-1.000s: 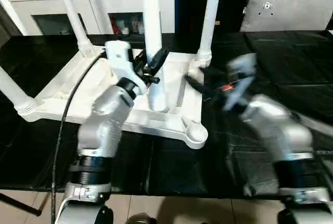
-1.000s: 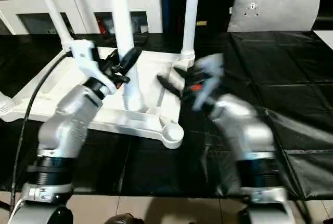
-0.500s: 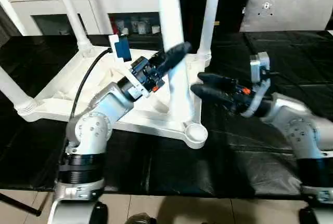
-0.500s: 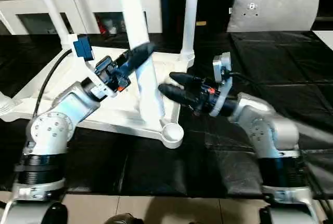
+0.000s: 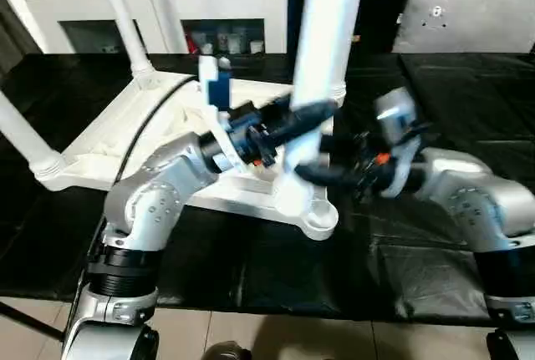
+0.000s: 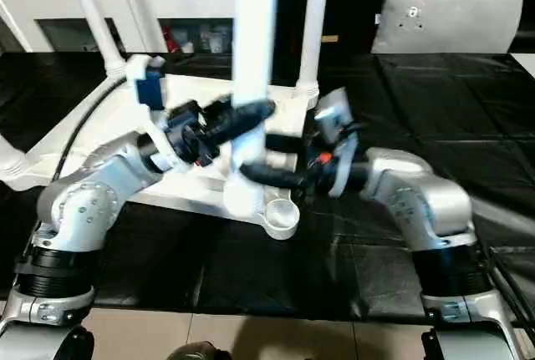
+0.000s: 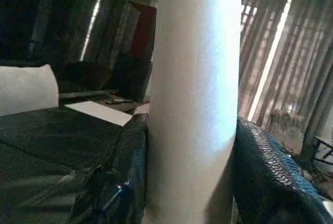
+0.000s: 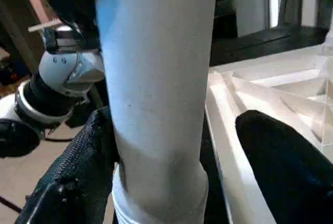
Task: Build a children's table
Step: Pick table leg
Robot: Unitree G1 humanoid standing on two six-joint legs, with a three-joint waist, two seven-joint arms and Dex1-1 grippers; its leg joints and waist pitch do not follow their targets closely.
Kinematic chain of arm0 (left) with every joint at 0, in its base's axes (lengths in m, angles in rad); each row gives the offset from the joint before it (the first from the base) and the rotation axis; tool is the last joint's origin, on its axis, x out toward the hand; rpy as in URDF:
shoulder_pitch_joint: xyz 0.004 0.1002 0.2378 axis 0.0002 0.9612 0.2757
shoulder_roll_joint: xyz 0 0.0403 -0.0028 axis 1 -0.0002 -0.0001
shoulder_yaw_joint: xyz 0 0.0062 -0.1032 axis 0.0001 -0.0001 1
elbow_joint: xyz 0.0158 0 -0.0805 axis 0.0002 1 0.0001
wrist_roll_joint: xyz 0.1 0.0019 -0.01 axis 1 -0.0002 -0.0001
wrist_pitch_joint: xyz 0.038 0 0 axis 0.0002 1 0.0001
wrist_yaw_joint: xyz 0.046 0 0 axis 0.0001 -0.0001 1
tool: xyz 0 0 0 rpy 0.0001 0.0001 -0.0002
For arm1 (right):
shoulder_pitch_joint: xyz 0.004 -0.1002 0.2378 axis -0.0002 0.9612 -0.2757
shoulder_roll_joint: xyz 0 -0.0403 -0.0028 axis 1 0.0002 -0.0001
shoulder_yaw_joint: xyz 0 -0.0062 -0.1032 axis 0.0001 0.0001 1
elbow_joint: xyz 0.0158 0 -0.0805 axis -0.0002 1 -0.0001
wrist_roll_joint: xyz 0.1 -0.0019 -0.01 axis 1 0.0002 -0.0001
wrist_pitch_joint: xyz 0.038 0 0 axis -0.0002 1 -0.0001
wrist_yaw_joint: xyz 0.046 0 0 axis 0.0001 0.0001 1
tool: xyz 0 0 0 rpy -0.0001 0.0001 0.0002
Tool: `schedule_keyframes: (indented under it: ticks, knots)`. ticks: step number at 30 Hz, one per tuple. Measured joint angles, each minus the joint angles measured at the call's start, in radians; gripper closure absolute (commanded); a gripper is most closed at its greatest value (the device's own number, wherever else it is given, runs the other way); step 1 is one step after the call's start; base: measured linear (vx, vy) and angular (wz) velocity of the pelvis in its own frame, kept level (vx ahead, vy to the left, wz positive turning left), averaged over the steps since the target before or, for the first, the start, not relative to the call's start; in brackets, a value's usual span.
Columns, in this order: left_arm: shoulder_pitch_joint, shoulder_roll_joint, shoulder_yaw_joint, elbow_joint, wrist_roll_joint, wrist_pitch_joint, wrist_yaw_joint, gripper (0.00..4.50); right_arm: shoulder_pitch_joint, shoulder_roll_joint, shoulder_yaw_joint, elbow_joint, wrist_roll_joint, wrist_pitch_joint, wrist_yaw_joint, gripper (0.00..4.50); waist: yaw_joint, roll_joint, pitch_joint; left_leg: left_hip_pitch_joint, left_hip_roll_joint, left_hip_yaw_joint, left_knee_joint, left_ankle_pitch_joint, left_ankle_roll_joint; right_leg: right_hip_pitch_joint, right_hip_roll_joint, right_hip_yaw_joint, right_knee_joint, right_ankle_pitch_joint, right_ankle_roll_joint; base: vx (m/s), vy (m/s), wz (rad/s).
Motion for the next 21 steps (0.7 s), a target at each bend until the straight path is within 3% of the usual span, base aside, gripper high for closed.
schedule_keyframes:
  ticks: [15,21]
  knots:
    - [0.000,0.004,-0.092,-0.013,0.100,-0.104,-0.053,2.60,-0.009,0.012,0.028,0.013,-0.006,0.001,0.025,0.74,0.000,-0.002,-0.001,0.000,0.000,0.000,0.000,0.000,0.000,0.000,0.000,0.000,0.000,0.000,0.000,0.000,0.000,0.00]
    - [0.001,0.006,-0.093,-0.012,0.117,-0.114,-0.056,2.60,-0.009,0.012,0.036,0.013,-0.008,0.001,0.028,1.27,0.000,-0.002,-0.001,0.000,0.000,0.000,0.000,0.000,0.000,0.000,0.000,0.000,0.000,0.000,0.000,0.000,0.000,0.00]
